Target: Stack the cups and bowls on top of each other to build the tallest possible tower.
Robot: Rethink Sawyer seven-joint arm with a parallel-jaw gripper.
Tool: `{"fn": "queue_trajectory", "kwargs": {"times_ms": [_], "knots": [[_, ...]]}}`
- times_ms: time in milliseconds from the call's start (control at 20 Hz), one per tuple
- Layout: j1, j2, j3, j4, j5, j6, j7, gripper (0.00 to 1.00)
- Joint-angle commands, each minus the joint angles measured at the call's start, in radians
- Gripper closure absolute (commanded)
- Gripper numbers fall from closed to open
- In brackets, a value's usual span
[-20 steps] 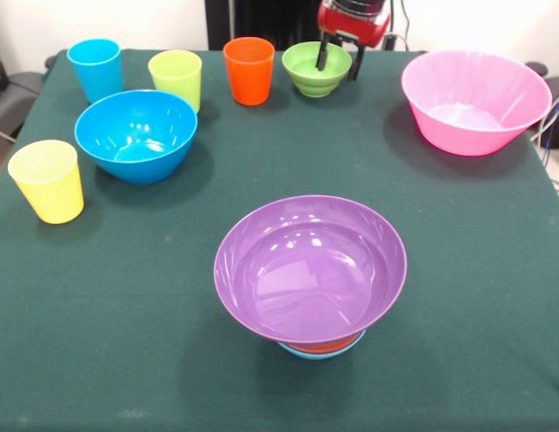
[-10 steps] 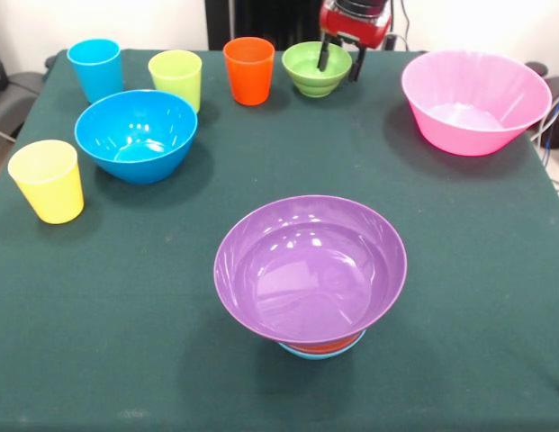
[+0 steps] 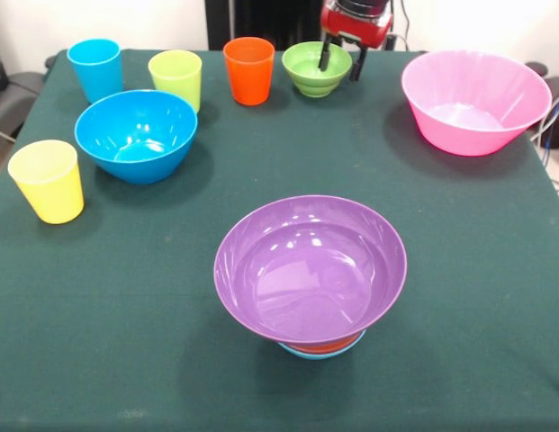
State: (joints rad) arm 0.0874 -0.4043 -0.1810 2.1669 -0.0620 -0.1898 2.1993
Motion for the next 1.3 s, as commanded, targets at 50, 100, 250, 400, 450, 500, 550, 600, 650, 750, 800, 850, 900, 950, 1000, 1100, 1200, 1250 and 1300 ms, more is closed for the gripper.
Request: {"fn": "queue_trajectory", "kwargs": {"times_ms": [50, 100, 250, 400, 450, 500, 550, 600, 650, 750, 800, 850, 900, 950, 1000, 1100, 1200, 1250, 1300], "knots": [[0.032, 0.028, 0.060, -0.119, 0.057, -0.013, 0.131, 0.00], [0.026, 0.028, 0.067, -0.116, 0.059, -0.013, 0.138, 0.00], [0.031, 0.027, 0.066, -0.115, 0.067, -0.011, 0.144, 0.00], [0.025, 0.026, 0.071, -0.114, 0.065, -0.008, 0.145, 0.00], [0.023, 0.027, 0.071, -0.115, 0.064, -0.008, 0.144, 0.00], [0.021, 0.028, 0.073, -0.116, 0.063, -0.010, 0.144, 0.00], [0.019, 0.030, 0.075, -0.116, 0.062, -0.012, 0.144, 0.00], [0.020, 0.029, 0.076, -0.117, 0.062, -0.011, 0.144, 0.00], [0.019, 0.029, 0.077, -0.118, 0.061, -0.011, 0.143, 0.00], [0.019, 0.027, 0.077, -0.119, 0.060, -0.009, 0.141, 0.00], [0.019, 0.027, 0.077, -0.118, 0.059, -0.008, 0.141, 0.00], [0.019, 0.025, 0.076, -0.117, 0.060, -0.005, 0.140, 0.00], [0.020, 0.025, 0.075, -0.116, 0.063, -0.002, 0.142, 0.00], [0.024, 0.023, 0.072, -0.115, 0.066, 0.001, 0.142, 0.00], [0.024, 0.023, 0.071, -0.116, 0.066, 0.003, 0.141, 0.00], [0.024, 0.022, 0.071, -0.116, 0.065, 0.003, 0.141, 0.00], [0.025, 0.025, 0.070, -0.118, 0.066, 0.002, 0.140, 0.00], [0.023, 0.027, 0.071, -0.119, 0.065, 0.001, 0.140, 0.00], [0.023, 0.028, 0.071, -0.120, 0.064, 0.001, 0.139, 0.00]]}}
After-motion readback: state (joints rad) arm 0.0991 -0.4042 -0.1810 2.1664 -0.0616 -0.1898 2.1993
